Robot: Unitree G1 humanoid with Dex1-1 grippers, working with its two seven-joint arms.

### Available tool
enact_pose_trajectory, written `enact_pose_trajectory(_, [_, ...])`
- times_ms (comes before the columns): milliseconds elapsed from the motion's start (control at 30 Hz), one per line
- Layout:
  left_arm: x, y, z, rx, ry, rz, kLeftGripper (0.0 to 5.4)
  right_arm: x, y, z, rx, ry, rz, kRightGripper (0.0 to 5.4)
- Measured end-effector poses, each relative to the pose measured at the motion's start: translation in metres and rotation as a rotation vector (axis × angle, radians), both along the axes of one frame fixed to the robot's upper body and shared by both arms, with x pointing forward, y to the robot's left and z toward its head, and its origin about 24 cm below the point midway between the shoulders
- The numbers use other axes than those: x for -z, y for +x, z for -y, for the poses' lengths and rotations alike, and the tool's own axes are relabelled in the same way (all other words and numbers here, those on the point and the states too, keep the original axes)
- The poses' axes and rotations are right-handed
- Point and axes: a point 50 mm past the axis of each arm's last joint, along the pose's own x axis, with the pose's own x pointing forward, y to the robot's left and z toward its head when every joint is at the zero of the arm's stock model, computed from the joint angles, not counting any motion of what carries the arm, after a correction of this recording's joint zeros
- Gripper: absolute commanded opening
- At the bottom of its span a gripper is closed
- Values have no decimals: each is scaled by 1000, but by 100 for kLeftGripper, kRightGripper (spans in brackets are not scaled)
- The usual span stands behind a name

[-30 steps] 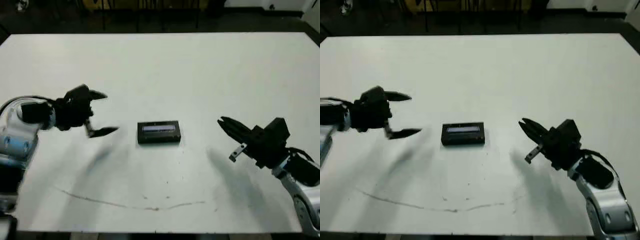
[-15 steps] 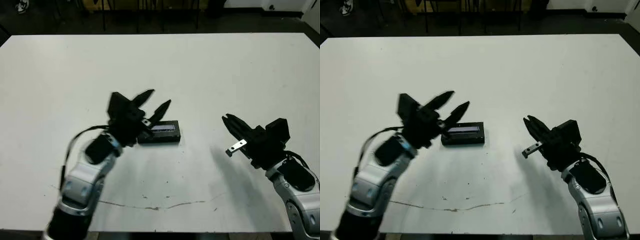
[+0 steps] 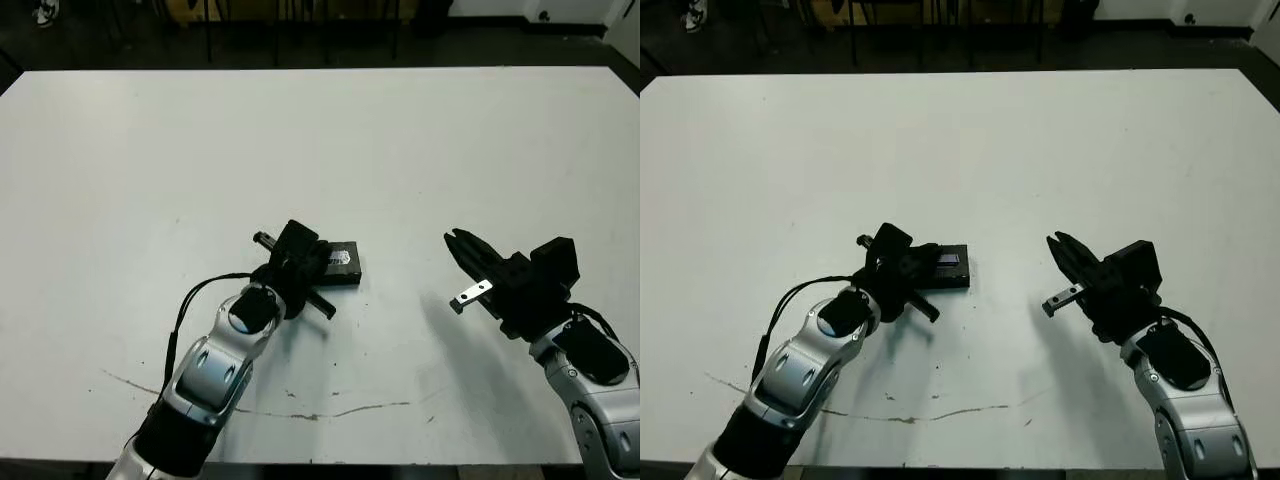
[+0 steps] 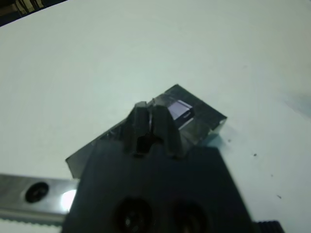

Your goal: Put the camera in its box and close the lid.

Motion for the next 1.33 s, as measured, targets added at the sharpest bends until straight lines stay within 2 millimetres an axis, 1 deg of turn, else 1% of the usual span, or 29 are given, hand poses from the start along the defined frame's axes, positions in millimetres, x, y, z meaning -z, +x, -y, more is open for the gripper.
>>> enact_pose_trajectory(400, [3,-2,-3,36,-1,-45,1,0,0,-1,-11,0,-1,0])
enact_pose_trajectory(500, [3,-7,-6,48,-17,-55,1,0,0,-1,-16,1,-2,0])
enact_pose_trajectory(633, [0,-19,-16,65,-69,-43,1,0,-1,-1,-21,3,-4,0])
enact_pose_trajectory(733, [-3,-27,-27,52,-94,38,1,0,-1,-1,-20,5,0,0])
enact_pose_trajectory(767, [-7,-27,-32,40,-106,92,1,-1,-1,-1,-19,6,6,0])
enact_pose_trajectory(900, [-35,-21,-58,-53,-156,359,1,-1,0,-2,21,30,25,0])
enact_pose_trajectory(1067, [-61,-19,-91,-180,-171,612,1,-3,0,-8,101,92,93,0])
enact_pose_trajectory(1167, [-64,-19,-106,-251,-165,680,1,-2,1,-11,159,119,119,0])
enact_pose_trajectory(1267, [-59,-20,-117,-314,-161,689,1,0,1,-15,183,143,121,0])
enact_pose_trajectory(1333, [-52,-23,-121,-348,-165,680,1,1,1,-17,190,149,119,0])
